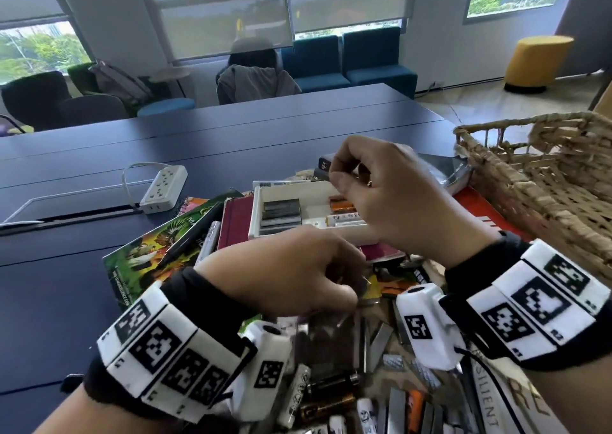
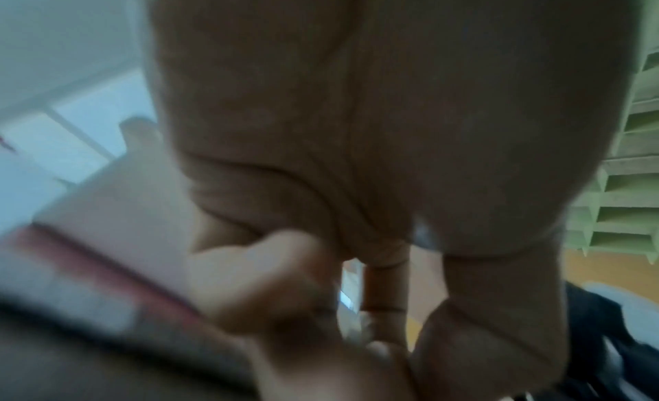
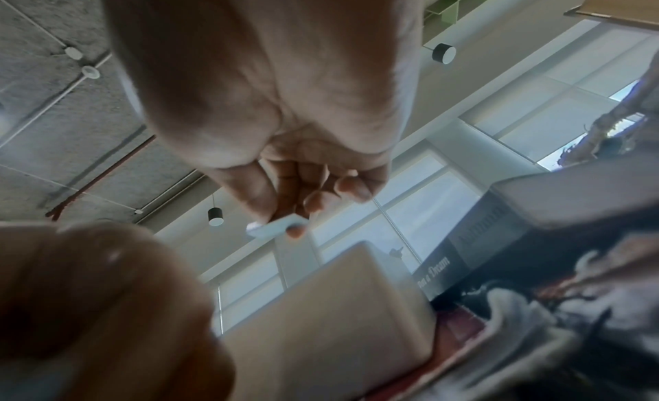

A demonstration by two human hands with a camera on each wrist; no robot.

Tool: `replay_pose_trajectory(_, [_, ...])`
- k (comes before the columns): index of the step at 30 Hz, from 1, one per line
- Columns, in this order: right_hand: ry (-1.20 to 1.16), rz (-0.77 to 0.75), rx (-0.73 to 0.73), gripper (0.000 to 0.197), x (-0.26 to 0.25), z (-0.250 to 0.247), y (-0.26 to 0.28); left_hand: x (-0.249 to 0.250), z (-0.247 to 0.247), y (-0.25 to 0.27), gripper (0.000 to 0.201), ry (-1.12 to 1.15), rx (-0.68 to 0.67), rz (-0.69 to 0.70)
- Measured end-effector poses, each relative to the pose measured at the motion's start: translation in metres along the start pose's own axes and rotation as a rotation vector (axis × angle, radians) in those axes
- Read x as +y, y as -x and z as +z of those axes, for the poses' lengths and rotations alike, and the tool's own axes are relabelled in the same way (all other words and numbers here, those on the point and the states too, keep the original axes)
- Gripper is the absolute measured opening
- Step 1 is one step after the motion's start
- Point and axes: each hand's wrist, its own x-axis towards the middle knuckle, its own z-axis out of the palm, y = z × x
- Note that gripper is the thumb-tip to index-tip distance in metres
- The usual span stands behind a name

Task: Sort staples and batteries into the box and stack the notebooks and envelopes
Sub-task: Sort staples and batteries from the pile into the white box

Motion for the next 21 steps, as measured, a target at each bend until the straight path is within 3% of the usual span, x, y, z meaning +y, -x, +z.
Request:
replay_pose_trajectory(3, [-0.048,0.035,0.085,0.009,0.002,-0.001,-0.003,-0.006,-0.017,0.006,0.015,0.074,0.170,0.036])
replay_pose_trajectory(10, [-0.076,0.042,0.138,0.013,-0.001,-0.001,-0.002,-0.049,-0.037,0.010,0.016,0.350,0.783,-0.009])
replay_pose_trajectory(15, [-0.084,0.033,0.110,0.013,-0.005,0.002,-0.007,-0.071,-0.042,0.009,0.015,0.381,0.918,-0.070])
replay_pose_trajectory(21, [-0.118,0.010,0.070,0.007,-0.006,0.009,-0.021,-0.082,-0.042,0.007,0.019,0.296,0.934,-0.118])
